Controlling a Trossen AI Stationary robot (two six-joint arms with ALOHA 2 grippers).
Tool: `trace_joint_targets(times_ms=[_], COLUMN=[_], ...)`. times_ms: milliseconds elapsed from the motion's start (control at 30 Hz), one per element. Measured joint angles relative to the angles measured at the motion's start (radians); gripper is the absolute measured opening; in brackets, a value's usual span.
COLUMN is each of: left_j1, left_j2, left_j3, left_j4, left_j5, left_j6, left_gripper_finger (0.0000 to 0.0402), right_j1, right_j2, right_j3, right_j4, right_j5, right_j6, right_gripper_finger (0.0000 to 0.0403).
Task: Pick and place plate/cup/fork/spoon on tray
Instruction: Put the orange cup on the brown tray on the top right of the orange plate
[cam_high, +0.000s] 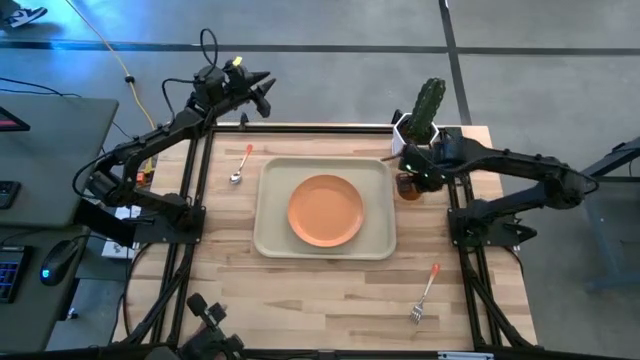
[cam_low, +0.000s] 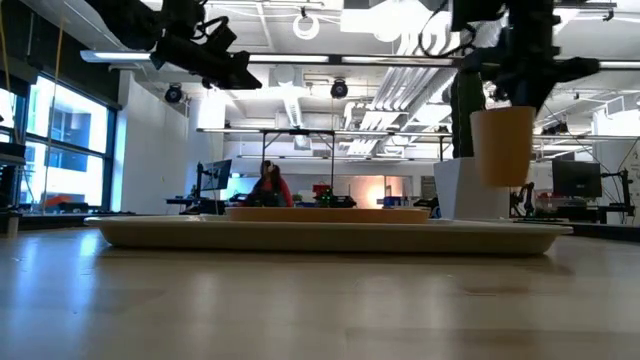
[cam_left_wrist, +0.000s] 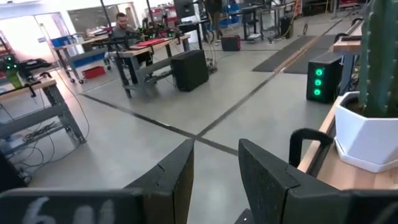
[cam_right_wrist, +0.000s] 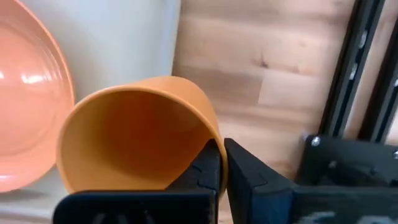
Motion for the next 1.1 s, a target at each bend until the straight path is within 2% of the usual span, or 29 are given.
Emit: trace_joint_targets(times_ms=[267, 433, 533, 733, 933, 1100], left_j1=[0.010, 0.013, 0.012, 0.012, 0.012, 0.012], left_j2=[0.000, 0.000, -0.003, -0.007, -0.008, -0.008], left_j3=[0.000, 0.000, 0.000, 0.000, 0.000, 0.000], left_j4=[-0.021, -0.028, -0.049, -0.111, -0.132, -0.132], left_j5=[-0.001, -0.002, -0.002, -0.002, -0.003, -0.004], left_j6=[0.009, -0.023, -0.028, -0.020, 0.023, 0.047], left_gripper_finger=[0.0117, 0.0117, 0.0117, 0.0117, 0.0117, 0.0117], right_j1=[-0.184, -0.281, -0.302, -0.272, -0.249, -0.248], right_j2=[0.227, 0.334, 0.395, 0.481, 0.509, 0.511], right_j3=[0.183, 0.211, 0.210, 0.210, 0.210, 0.209], right_j4=[0.022, 0.094, 0.126, 0.241, 0.263, 0.264], right_j5=[0.050, -0.007, -0.034, -0.043, -0.048, -0.060], right_j6=[-0.320, -0.485, -0.542, -0.564, -0.564, -0.556], right_gripper_finger=[0.0000, 0.0000, 0.0000, 0.0000, 0.0001, 0.0023])
